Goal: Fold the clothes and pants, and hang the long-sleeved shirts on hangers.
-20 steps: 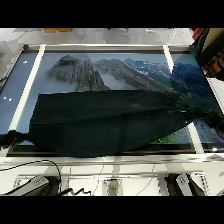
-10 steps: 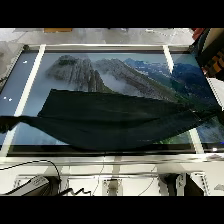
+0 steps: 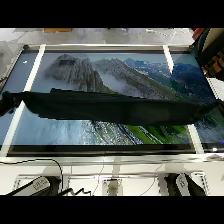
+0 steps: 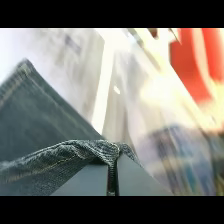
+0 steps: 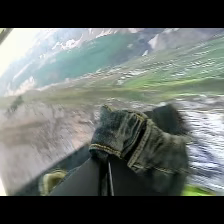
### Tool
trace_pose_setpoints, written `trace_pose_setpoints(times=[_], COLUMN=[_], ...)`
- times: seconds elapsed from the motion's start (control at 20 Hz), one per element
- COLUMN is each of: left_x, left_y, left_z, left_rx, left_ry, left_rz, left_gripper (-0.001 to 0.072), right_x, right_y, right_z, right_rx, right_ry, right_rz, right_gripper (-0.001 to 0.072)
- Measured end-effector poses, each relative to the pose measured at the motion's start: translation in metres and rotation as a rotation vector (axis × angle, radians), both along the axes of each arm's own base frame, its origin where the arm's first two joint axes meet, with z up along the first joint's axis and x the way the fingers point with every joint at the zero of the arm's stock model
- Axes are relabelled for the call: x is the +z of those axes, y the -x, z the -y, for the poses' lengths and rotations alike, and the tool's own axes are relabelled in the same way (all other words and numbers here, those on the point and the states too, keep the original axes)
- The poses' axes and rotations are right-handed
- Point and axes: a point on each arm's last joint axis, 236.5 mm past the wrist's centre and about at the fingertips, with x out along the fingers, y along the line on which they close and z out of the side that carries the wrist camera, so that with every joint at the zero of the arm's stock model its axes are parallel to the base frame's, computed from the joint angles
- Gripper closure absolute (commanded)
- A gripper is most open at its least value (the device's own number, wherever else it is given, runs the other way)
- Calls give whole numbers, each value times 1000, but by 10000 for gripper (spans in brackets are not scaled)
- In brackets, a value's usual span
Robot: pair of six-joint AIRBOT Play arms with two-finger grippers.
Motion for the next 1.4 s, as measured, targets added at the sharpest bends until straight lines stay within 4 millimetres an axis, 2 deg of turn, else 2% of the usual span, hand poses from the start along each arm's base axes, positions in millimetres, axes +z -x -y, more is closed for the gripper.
trace_pose_setpoints(times=[0.2,0.3,0.4,0.65,0.8,1.05,1.2,1.25,1.3,1.35,1.4], left_x=[-34,-52,-66,-83,-89,-92,-89,-88,-85,-83,-81], left_y=[-37,-48,-55,-59,-59,-63,-67,-68,-70,-71,-72], left_z=[10,10,7,-7,-13,-18,-20,-20,-23,-25,-25], left_rx=[118,179,231,324,357,395,404,405,411,413,400], left_ry=[-14,5,37,64,64,98,114,116,115,99,79], left_rz=[-69,-100,-123,-150,-161,-163,-154,-150,-144,-137,-130], left_gripper=[682,682,682,682,681,681,674,512,78,5,4], right_x=[-58,-84,-100,-113,-121,-124,-124,-123,-122,-122,-121], right_y=[-48,-66,-83,-116,-130,-157,-168,-170,-173,-174,-176], right_z=[9,10,10,15,11,-1,1,4,8,11,13], right_rx=[-76,-91,-95,-108,-105,-109,-137,-151,-169,-180,-188], right_ry=[-148,-198,-232,-263,-264,-213,-192,-186,-181,-174,-166], right_rz=[-40,-72,-92,-90,-88,-38,2,17,33,44,53], right_gripper=[672,671,671,671,671,671,670,627,350,111,80])
